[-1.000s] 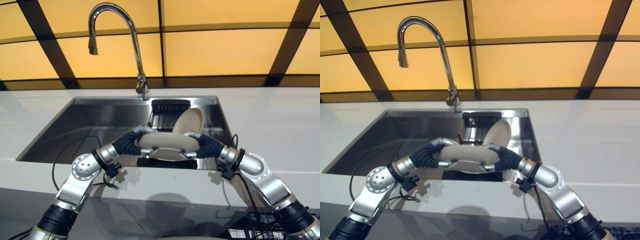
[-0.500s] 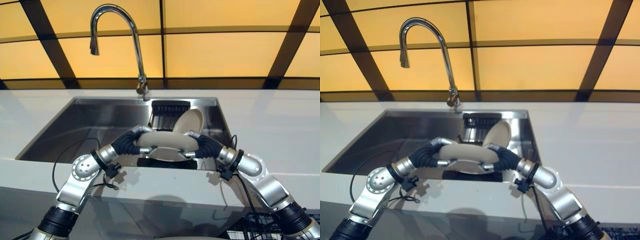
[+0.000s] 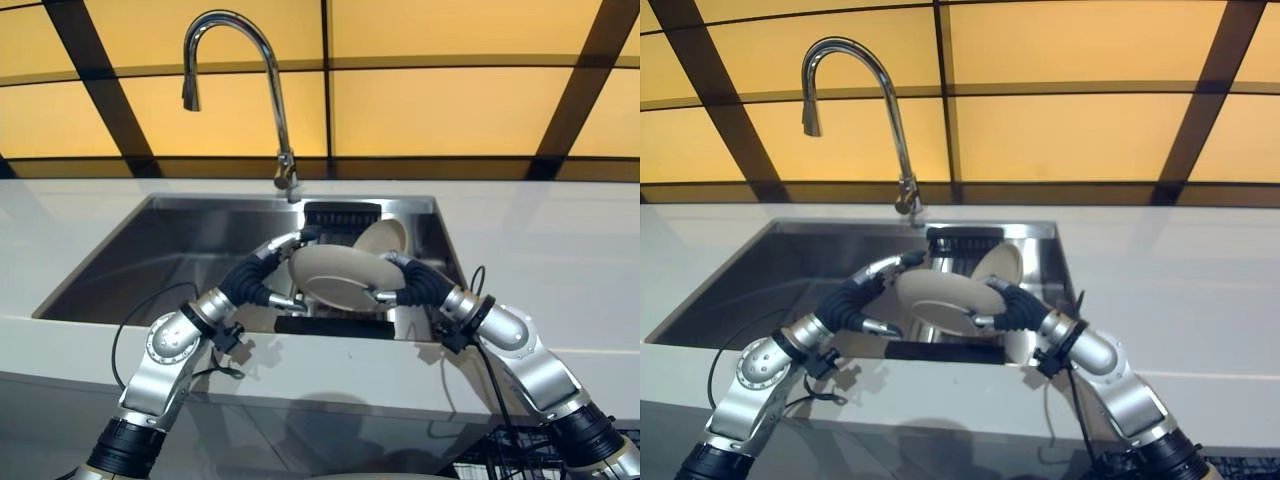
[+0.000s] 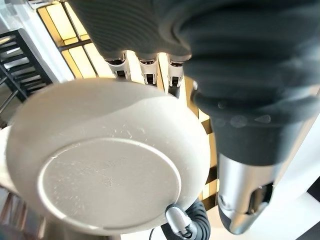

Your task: Pick up plates and place into dishwasher.

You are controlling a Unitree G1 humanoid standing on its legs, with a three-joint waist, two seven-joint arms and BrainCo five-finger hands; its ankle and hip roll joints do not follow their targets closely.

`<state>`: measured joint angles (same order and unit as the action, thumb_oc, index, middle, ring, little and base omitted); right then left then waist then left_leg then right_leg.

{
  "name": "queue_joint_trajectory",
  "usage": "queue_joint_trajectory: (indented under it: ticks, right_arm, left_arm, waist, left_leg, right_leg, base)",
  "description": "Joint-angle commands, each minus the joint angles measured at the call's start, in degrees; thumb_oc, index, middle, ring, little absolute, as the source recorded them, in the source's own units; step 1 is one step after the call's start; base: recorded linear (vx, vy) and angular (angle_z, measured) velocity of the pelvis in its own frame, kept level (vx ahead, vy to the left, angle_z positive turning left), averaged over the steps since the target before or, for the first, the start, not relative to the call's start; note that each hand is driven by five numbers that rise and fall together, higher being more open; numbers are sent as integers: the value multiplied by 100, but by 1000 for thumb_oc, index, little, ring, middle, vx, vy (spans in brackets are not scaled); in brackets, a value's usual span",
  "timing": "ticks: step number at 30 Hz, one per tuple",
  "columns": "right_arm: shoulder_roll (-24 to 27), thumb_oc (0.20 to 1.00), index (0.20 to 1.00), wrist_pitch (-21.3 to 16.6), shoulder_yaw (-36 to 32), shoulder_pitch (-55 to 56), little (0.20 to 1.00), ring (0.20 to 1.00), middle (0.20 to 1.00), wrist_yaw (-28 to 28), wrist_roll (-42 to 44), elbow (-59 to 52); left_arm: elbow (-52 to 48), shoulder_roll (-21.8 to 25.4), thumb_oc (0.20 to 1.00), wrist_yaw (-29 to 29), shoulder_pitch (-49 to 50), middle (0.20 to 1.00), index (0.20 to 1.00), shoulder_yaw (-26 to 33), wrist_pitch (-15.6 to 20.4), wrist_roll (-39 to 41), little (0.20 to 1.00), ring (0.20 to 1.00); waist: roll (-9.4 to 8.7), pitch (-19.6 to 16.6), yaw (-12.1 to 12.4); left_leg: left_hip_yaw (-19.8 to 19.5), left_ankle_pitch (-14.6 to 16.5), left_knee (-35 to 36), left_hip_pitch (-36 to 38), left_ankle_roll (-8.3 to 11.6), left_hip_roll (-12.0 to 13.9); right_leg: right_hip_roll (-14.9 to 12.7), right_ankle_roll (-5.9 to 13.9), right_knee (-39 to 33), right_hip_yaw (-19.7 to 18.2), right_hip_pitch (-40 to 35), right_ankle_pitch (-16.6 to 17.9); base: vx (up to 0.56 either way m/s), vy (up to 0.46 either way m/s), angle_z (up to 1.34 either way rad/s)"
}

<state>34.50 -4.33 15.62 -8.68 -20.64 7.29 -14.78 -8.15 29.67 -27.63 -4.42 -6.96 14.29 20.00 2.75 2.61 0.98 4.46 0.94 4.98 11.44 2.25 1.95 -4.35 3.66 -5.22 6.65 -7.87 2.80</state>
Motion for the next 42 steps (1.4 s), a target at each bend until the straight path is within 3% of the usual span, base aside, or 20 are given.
queue_joint_trajectory:
  ticks: [1,12,23,31,42]
  right_arm:
    - [-108,200,200,-517,-541,-285,200,200,200,711,-202,-24]
    - [31,200,200,-569,-1072,-365,200,200,200,1174,-358,46]
    - [447,200,200,-539,-1787,-596,200,200,200,2040,-747,48]
    - [654,200,200,-497,-2646,-72,200,200,200,2640,-761,70]
    - [616,200,200,-373,-3295,633,200,200,200,3142,-826,263]
  left_arm:
    - [177,0,1000,176,-251,1000,1000,177,104,392,1000,1000]
    - [254,-181,1000,260,-200,1000,1000,277,-65,650,1000,1000]
    - [352,-207,1000,337,-229,1000,1000,467,-122,1033,1000,1000]
    - [348,-119,1000,136,-112,1000,1000,729,-218,1198,1000,1000]
    - [528,-33,1000,233,-175,1000,1000,905,-253,1292,1000,1000]
  waist:
    - [-300,-260,151]
    - [-345,-269,86]
    - [-368,-272,-83]
    - [-338,-305,-366]
    - [-262,-241,-818]
  left_leg:
    - [4,498,-104,-303,-237,-202]
    - [97,535,-111,-308,-222,-174]
    - [242,617,-122,-282,-243,-186]
    - [446,671,-39,-218,-305,-218]
    - [853,799,-71,-161,-460,-267]
  right_leg:
    - [-209,359,84,82,147,-435]
    - [-168,334,43,24,183,-423]
    - [-140,345,28,-165,285,-365]
    - [-116,403,24,-434,440,-275]
    - [-114,533,275,-919,822,-183]
  base:
    - [0,0,0]
    - [-2,2,-2]
    - [-13,3,-10]
    - [-13,-8,-16]
    - [-9,5,-25]
